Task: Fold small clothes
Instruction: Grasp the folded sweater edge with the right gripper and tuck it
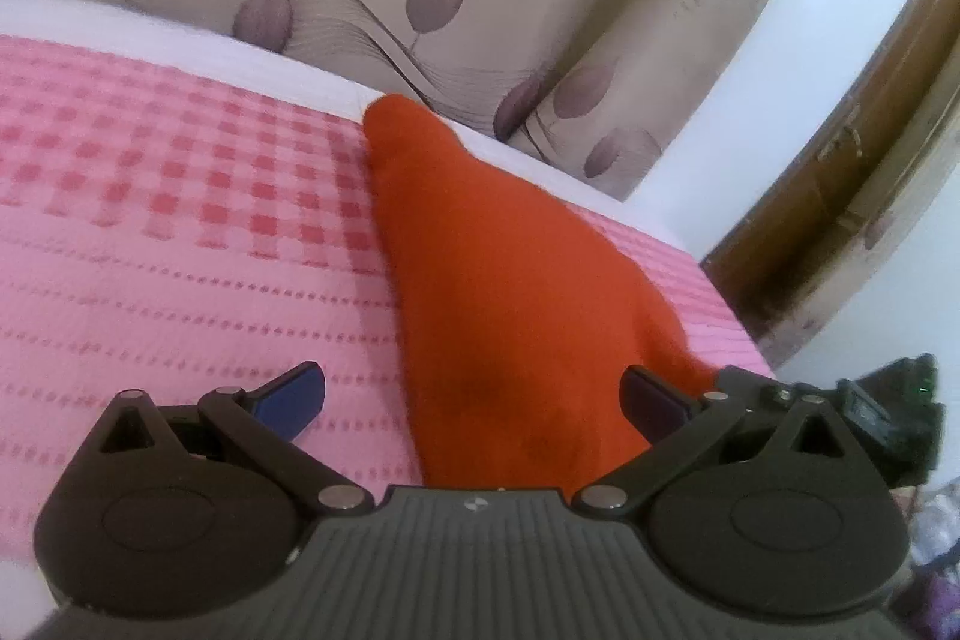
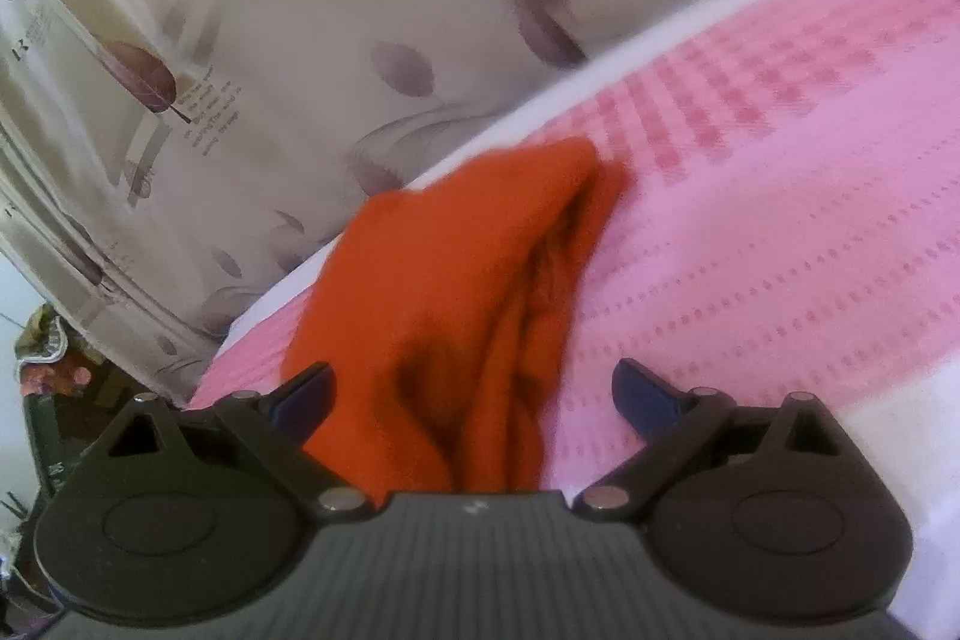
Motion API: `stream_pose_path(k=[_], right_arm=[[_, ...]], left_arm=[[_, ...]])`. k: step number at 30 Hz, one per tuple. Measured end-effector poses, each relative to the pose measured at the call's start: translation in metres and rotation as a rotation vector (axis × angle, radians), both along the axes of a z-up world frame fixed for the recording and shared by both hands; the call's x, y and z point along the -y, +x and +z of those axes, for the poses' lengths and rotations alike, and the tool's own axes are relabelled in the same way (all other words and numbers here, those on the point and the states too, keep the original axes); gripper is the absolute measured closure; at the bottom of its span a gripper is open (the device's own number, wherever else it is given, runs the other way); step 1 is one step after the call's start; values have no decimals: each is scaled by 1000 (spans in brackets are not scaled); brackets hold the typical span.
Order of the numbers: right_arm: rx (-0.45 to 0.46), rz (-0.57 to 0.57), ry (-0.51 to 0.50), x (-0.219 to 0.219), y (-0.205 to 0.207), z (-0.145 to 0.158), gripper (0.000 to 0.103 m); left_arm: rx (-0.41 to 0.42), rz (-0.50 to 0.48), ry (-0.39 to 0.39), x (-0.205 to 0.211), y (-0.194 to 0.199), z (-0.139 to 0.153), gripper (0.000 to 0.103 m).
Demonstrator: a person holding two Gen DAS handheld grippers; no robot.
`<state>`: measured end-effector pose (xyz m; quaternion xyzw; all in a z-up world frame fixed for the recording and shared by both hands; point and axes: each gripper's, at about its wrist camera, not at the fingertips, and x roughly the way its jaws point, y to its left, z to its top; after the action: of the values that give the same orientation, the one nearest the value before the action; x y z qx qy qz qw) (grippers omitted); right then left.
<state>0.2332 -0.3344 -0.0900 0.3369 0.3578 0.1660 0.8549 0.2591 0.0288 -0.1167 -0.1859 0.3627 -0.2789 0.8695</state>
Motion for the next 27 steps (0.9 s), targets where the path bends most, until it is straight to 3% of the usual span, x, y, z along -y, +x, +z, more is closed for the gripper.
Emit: stream_pose_path(k=[5,12,16,20,24,27], right_arm=[[-37,46,83,8,38,-6,4],[-20,154,63,-4,65,-7,3],[3,188,61,-9,73,-9,2],[12,221,62,-10,80,-9,2],[26,233,42,-14,81,-9,2],[29,233,41,-15,83,-10,2]], left_arm=[[-56,-59,-76,2,34,-6,0],[-84,-121,-145,9,61,-13,1],[-50,-185,-106,27,65,-12,2],[-23,-189,-95,35,67,-14,3],[10,-164,-22,42,62,-12,16],[41,-153,38,51,59,-11,19]])
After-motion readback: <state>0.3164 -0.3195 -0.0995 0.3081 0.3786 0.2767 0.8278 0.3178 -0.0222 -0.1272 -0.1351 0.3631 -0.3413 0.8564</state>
